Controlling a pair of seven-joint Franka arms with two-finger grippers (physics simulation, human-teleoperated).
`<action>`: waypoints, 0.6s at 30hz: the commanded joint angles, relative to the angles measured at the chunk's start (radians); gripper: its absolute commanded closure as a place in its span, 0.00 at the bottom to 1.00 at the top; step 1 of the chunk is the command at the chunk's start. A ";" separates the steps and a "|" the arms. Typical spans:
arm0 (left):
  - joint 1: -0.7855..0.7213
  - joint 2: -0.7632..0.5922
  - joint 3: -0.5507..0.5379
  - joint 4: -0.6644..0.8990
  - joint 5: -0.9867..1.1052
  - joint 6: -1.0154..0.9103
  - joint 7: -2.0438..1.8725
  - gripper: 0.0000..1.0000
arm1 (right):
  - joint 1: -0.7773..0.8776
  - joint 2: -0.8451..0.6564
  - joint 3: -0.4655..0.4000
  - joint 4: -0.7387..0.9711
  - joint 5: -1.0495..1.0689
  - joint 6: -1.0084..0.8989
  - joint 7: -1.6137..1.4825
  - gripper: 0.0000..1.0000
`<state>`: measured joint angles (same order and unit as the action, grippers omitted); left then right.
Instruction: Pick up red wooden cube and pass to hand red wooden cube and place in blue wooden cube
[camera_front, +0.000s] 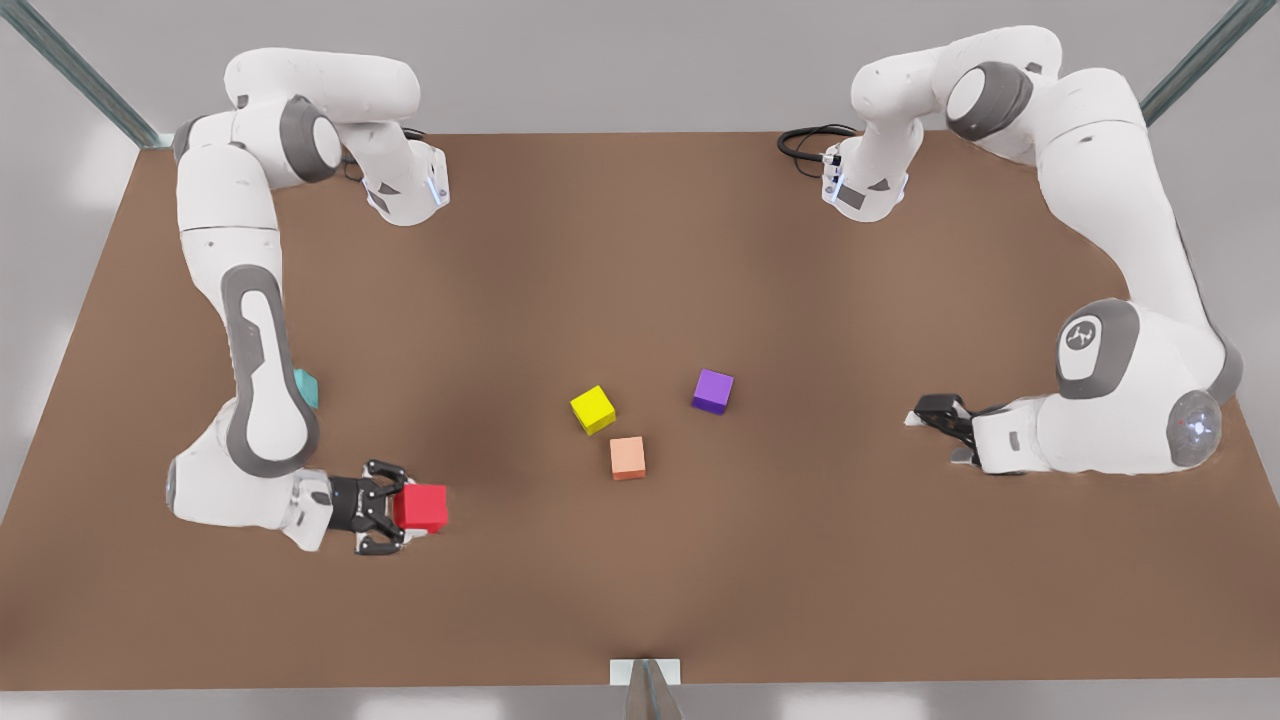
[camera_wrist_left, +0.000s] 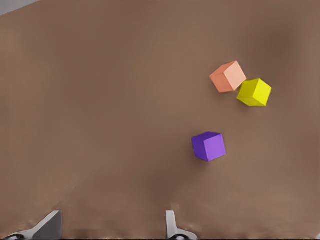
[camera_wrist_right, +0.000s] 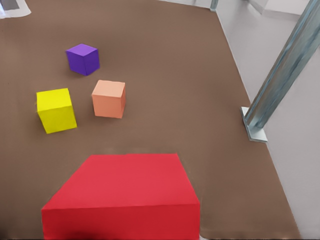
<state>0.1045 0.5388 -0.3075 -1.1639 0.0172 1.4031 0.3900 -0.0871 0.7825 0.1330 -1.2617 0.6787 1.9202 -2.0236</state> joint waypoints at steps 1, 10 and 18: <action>-0.209 -0.305 0.310 -0.436 0.066 0.249 -0.167 0.00 | -0.013 -0.032 -0.021 0.004 -0.369 -0.165 0.443 0.41; -0.177 -0.218 0.338 -0.118 -0.049 0.099 -0.092 0.00 | -0.022 -0.290 -0.079 -0.334 -0.737 0.023 0.666 0.42; -0.111 -0.218 0.335 -0.122 -0.026 0.099 -0.091 0.00 | -0.106 -0.496 -0.081 -0.712 -0.814 0.279 0.655 0.42</action>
<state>-0.0063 0.3212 0.0281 -1.2859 -0.0148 1.4993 0.2943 -0.1926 0.2981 0.0527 -1.9545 -0.1154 2.0704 -1.6170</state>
